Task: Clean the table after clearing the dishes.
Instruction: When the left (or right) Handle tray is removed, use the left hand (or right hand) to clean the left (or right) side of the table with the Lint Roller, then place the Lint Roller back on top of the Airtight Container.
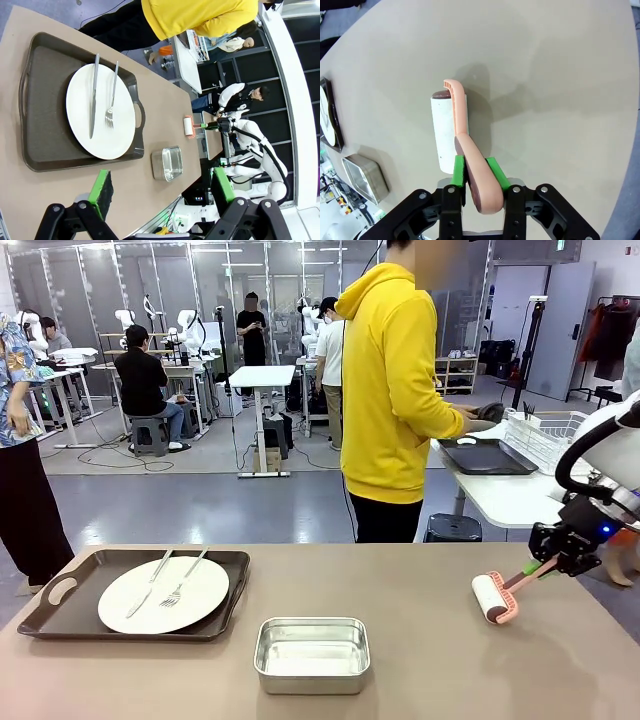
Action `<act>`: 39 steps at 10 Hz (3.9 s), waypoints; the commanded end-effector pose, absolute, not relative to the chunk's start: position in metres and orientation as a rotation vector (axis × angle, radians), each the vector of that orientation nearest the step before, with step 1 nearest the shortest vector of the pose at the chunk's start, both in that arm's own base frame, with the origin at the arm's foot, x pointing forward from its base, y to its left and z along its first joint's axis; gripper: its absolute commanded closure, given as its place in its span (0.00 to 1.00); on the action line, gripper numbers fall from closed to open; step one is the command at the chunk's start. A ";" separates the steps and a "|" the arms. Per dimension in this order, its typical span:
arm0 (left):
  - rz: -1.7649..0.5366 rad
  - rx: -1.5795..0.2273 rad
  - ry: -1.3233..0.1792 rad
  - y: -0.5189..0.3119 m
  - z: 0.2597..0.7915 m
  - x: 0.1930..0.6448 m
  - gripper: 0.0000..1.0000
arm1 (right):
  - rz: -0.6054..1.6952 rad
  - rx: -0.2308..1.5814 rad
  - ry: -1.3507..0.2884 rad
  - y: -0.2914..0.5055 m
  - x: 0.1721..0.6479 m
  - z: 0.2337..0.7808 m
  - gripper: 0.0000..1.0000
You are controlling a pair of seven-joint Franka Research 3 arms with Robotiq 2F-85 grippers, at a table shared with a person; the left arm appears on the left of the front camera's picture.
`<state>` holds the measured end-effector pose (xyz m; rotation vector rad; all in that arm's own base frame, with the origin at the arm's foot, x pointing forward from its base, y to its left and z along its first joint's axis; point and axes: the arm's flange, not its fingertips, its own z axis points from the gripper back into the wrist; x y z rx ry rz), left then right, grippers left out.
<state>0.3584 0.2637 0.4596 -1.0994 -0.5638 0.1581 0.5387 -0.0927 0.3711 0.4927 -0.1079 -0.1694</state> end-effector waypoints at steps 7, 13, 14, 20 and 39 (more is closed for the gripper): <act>0.141 -1.112 -0.574 0.266 0.462 0.357 0.00 | -0.307 0.241 -0.059 -0.199 0.516 0.323 0.77; 0.141 -1.112 -0.574 0.266 0.462 0.357 0.00 | -0.244 0.304 -0.086 -0.187 0.501 0.359 0.77; 0.141 -1.112 -0.574 0.266 0.462 0.357 0.00 | -0.233 0.307 -0.086 -0.183 0.497 0.368 0.77; 0.141 -1.112 -0.574 0.266 0.462 0.357 0.00 | -0.265 0.249 -0.108 -0.168 0.453 0.416 0.77; 0.141 -1.112 -0.574 0.266 0.462 0.357 0.00 | -0.230 0.274 -0.126 -0.175 0.466 0.421 0.77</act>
